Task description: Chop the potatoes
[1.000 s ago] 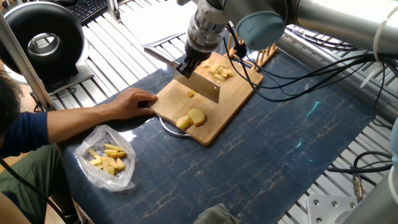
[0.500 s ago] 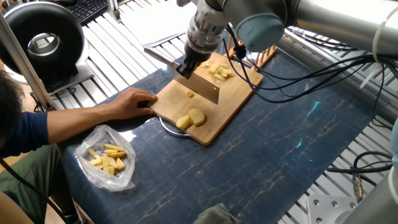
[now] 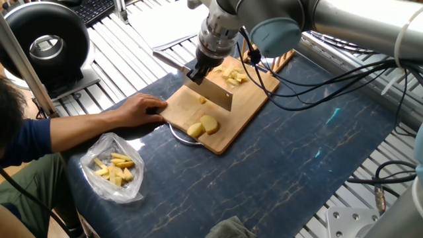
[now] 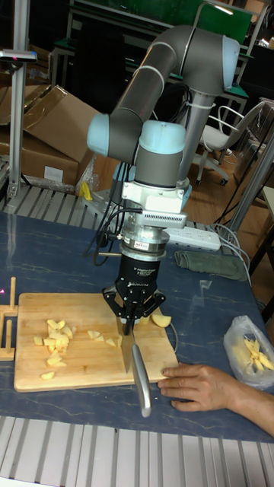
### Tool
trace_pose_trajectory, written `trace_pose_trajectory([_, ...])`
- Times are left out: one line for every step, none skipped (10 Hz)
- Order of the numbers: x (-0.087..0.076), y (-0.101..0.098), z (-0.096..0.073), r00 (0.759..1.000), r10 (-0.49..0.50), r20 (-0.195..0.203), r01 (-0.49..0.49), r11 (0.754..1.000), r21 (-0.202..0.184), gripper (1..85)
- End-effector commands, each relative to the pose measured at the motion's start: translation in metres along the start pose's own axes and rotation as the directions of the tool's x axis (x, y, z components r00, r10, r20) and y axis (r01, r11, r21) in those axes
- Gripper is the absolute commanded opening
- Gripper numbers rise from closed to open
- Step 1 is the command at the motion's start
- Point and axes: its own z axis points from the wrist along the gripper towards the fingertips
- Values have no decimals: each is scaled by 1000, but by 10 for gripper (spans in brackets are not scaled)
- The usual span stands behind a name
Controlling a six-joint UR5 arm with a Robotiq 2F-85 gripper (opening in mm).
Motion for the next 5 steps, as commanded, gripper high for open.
trace_pose_trajectory([-2,0,3,1000,10,11,-10,1000,-3,10])
trace_pose_trajectory([-2,0,5,1000,10,14,-10,1000,-2,10])
trace_pose_trajectory([-1,-1,5,1000,8,15,-8,1000,1,10])
trace_pose_trajectory([-1,-1,6,1000,8,18,-8,1000,1,10])
trace_pose_trajectory([-2,-2,7,1000,4,23,-4,1000,4,10])
